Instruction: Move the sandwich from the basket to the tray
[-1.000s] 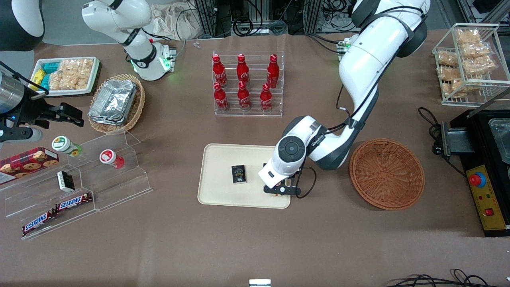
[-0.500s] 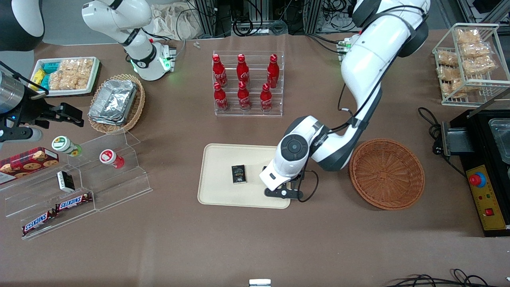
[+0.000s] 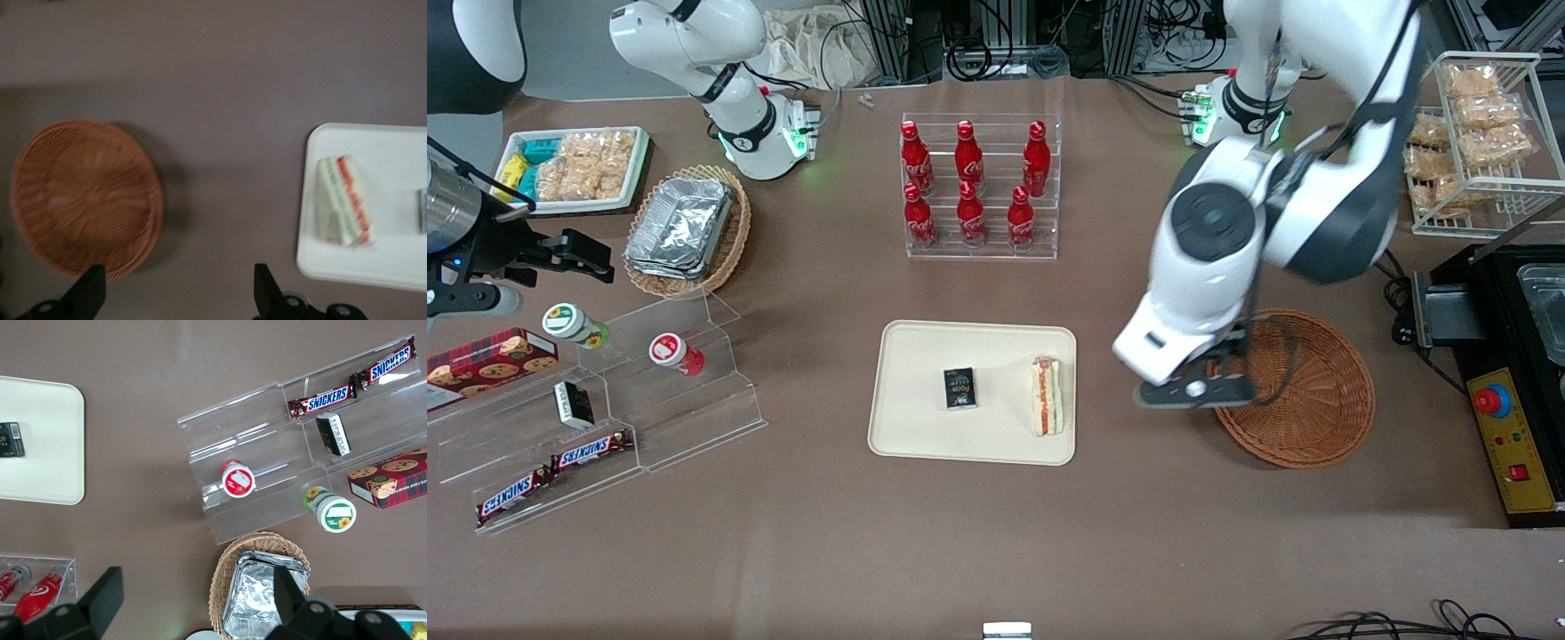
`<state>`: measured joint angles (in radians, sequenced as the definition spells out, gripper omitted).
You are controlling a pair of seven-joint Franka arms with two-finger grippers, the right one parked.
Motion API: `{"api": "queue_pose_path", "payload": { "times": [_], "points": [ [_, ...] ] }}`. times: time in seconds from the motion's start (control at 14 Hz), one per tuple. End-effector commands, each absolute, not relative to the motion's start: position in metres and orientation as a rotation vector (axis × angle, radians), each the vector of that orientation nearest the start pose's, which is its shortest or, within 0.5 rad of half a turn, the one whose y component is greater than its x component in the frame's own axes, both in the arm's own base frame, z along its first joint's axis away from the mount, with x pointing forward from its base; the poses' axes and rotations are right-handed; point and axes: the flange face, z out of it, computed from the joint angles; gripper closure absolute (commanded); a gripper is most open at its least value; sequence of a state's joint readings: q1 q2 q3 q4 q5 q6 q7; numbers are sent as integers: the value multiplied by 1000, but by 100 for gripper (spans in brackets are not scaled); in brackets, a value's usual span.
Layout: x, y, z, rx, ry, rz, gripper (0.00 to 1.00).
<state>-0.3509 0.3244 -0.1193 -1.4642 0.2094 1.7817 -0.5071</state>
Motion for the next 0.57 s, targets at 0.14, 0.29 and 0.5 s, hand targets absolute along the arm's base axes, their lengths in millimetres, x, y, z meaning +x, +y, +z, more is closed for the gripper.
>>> {"api": "queue_pose_path", "payload": {
  "times": [0.14,0.29,0.5],
  "points": [
    [530,-127,543,-3043,-163,-89,0],
    [534,-84,550,-3079,-215,-52,0],
    [555,-10,559,-3129,-275,-38,0]
  ]
}}
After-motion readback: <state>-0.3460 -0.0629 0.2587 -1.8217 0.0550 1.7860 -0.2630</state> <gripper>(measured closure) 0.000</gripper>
